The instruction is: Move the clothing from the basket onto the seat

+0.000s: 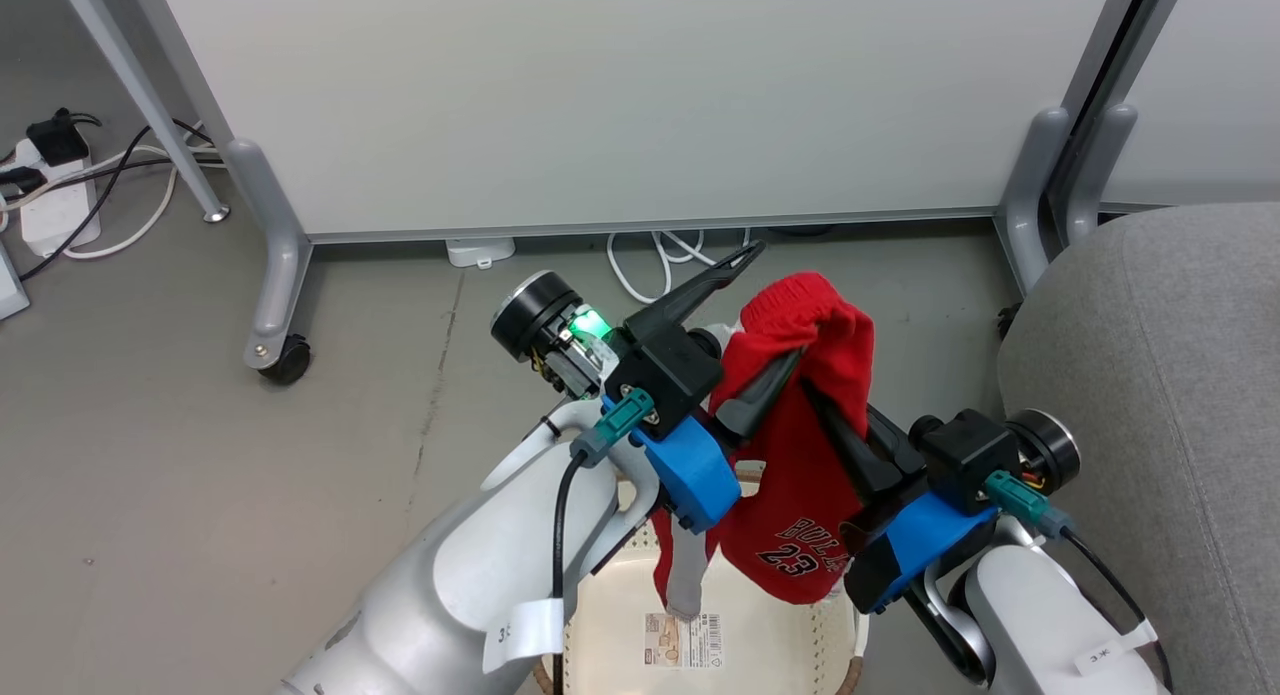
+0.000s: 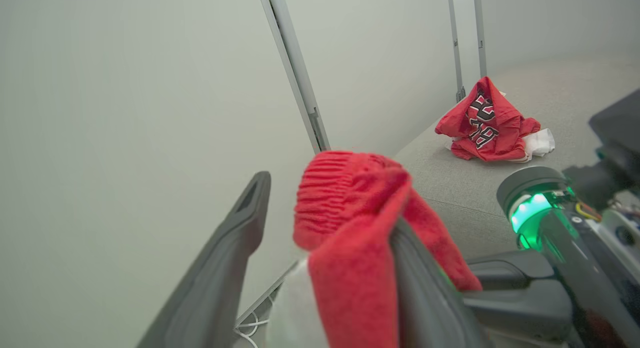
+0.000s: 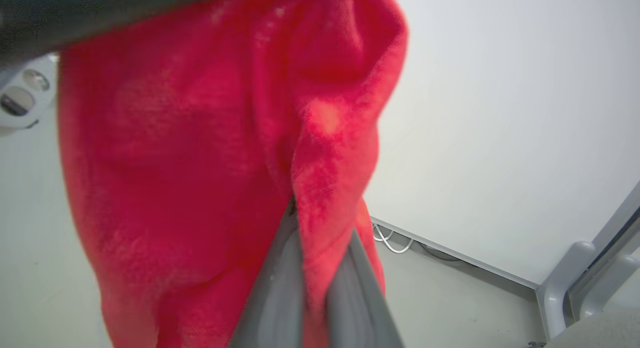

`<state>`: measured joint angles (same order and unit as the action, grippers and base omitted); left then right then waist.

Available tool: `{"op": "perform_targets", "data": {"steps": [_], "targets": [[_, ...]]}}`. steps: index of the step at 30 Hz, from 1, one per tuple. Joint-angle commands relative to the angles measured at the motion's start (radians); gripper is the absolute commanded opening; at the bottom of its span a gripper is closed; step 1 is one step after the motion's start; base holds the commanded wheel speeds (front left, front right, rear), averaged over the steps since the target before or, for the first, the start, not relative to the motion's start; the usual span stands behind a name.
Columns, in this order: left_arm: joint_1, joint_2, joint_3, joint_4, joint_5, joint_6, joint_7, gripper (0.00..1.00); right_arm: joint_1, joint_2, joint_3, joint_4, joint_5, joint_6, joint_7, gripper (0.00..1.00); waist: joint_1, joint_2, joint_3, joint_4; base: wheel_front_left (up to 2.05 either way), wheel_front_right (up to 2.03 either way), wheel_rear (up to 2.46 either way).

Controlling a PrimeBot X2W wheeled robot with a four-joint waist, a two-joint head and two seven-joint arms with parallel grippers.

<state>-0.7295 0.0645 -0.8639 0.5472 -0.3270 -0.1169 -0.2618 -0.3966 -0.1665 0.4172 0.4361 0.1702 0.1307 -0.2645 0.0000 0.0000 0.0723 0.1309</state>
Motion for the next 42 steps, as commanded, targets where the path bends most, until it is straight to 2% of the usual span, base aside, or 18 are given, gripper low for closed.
{"op": "perform_targets", "data": {"steps": [1,8,18,30,42], "targets": [[0.005,0.001,-0.004,0.006,-0.001,-0.004,-0.005,1.00,0.005,0.001,-0.005,-0.006,0.004,0.000,0.000,0.00,0.0000,0.0000,0.001,-0.001,0.00,0.00,0.00],[0.013,-0.001,-0.023,0.018,-0.005,-0.006,-0.005,1.00,-0.004,0.008,-0.042,-0.016,-0.001,0.000,0.000,0.00,0.0000,0.0000,0.015,-0.002,0.00,0.00,0.00],[0.000,-0.003,-0.036,0.003,0.010,-0.004,-0.005,1.00,-0.039,0.011,-0.154,-0.036,-0.016,0.000,0.000,0.00,0.0000,0.0000,0.068,-0.030,0.00,0.00,0.00],[0.012,0.005,-0.059,-0.021,0.021,-0.007,-0.005,1.00,-0.048,0.017,-0.340,-0.074,-0.037,0.000,0.000,0.00,0.0000,0.0000,0.150,-0.138,0.00,0.00,0.00],[0.027,0.020,-0.054,-0.067,0.030,-0.011,-0.004,1.00,0.029,0.048,-0.500,-0.143,-0.043,0.000,0.000,0.00,0.0000,0.0000,0.202,-0.252,0.00,0.00,0.00]]}}
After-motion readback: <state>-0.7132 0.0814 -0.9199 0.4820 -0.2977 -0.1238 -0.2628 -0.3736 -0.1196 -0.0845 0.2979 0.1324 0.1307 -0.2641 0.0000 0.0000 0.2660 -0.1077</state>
